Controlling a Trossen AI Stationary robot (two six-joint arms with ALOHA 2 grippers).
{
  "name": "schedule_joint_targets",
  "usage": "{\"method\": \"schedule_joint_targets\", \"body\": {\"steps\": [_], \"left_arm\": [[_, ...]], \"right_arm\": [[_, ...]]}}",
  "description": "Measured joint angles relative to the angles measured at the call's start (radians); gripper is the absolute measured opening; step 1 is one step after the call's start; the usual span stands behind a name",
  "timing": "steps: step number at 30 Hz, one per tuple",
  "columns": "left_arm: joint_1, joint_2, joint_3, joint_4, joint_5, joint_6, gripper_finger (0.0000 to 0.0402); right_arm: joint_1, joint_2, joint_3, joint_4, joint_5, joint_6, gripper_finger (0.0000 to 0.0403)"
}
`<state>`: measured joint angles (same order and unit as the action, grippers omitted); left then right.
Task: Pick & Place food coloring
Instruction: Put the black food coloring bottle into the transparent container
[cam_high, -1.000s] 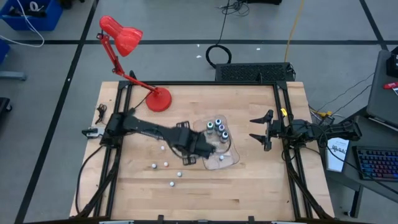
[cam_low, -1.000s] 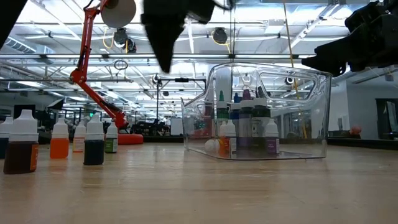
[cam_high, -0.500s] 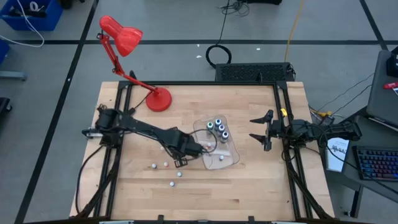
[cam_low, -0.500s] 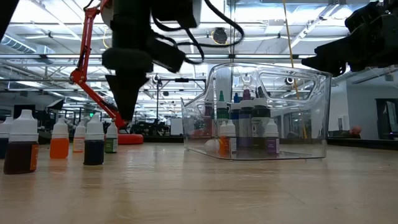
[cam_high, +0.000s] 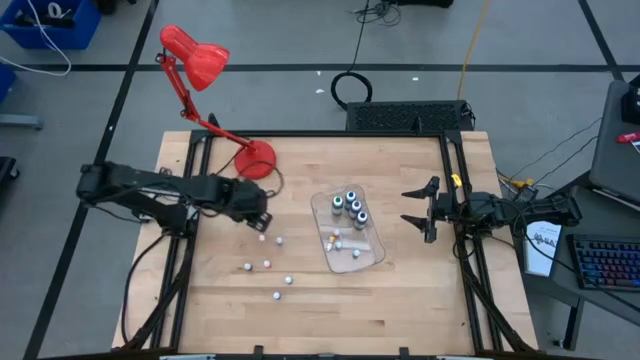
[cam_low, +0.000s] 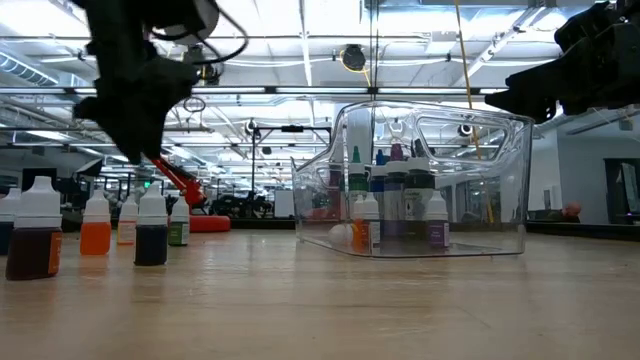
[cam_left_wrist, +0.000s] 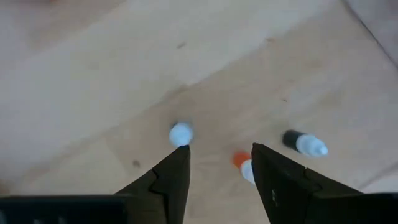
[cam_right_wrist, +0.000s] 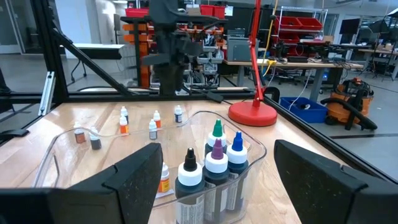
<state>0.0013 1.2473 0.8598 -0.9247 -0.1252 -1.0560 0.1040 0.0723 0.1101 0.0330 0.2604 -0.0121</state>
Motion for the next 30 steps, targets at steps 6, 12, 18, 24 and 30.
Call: {"method": "schedule_joint_targets", "body": {"steps": [6,12,18,24,30], "left_arm": [[0.045,-0.051,-0.064,0.004,-0.004,-0.084,0.0181],[0.068,0.005,-0.067,0.003,-0.006,-0.072,0.0183],[0.085,0.073,-0.069,0.008,0.015,-0.065,0.0184],[0.084,0.13,-0.069,0.014,0.054,-0.065,0.0184],[0.084,0.188,-0.069,0.022,0.055,-0.064,0.0184]], "right_arm": [[0.0,0.0,0.0,0.0,0.0,0.0,0.0295],[0.0,0.0,0.0,0.0,0.0,0.0,0.0295],[0.0,0.0,0.0,0.0,0.0,0.0,0.0295],[0.0,0.0,0.0,0.0,0.0,0.0,0.0295],[0.0,0.0,0.0,0.0,0.0,0.0,0.0295]]}}
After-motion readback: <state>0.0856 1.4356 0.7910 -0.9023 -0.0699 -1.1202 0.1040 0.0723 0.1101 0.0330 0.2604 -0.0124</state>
